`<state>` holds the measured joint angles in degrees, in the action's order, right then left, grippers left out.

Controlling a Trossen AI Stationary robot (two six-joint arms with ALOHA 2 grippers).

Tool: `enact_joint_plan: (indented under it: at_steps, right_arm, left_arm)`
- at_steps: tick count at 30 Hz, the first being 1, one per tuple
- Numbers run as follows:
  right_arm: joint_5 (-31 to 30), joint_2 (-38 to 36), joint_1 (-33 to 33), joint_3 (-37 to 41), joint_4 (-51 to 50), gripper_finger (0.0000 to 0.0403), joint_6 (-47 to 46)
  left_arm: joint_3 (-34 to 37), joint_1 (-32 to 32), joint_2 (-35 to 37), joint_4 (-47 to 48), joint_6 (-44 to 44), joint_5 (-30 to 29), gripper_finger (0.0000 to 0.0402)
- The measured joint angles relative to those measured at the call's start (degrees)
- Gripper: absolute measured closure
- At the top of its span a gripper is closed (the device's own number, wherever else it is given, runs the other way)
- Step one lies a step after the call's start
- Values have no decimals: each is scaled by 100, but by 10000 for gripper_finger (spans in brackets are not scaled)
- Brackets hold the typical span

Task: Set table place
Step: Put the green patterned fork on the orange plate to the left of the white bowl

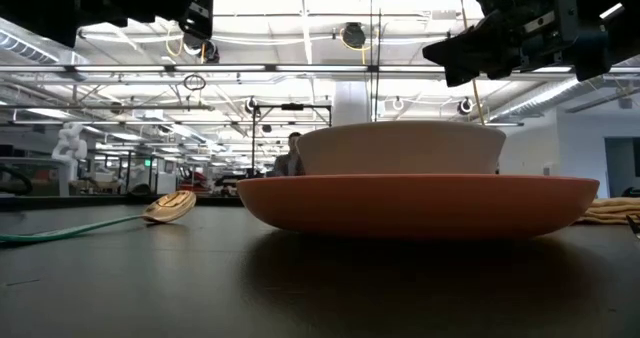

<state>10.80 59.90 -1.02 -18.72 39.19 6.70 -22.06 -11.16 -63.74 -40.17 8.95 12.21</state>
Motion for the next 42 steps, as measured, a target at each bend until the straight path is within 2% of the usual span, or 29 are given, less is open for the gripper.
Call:
enact_joint_plan:
  at_steps: [5, 36, 40, 42]
  right_arm:
    - [20, 0, 74, 0, -1, 403, 0]
    - [48, 0, 225, 0, -1, 403, 15]
    - [741, 0, 244, 0, 5, 403, 16]
    - [885, 4, 355, 0, 100, 403, -44]
  left_arm:
    - [2, 0, 158, 165, -28, -221, 371]
    - [4, -94, 199, 226, -18, -230, 371]
    - [4, -94, 199, 226, -20, -230, 371]
    - [4, -94, 199, 226, -19, -230, 371]
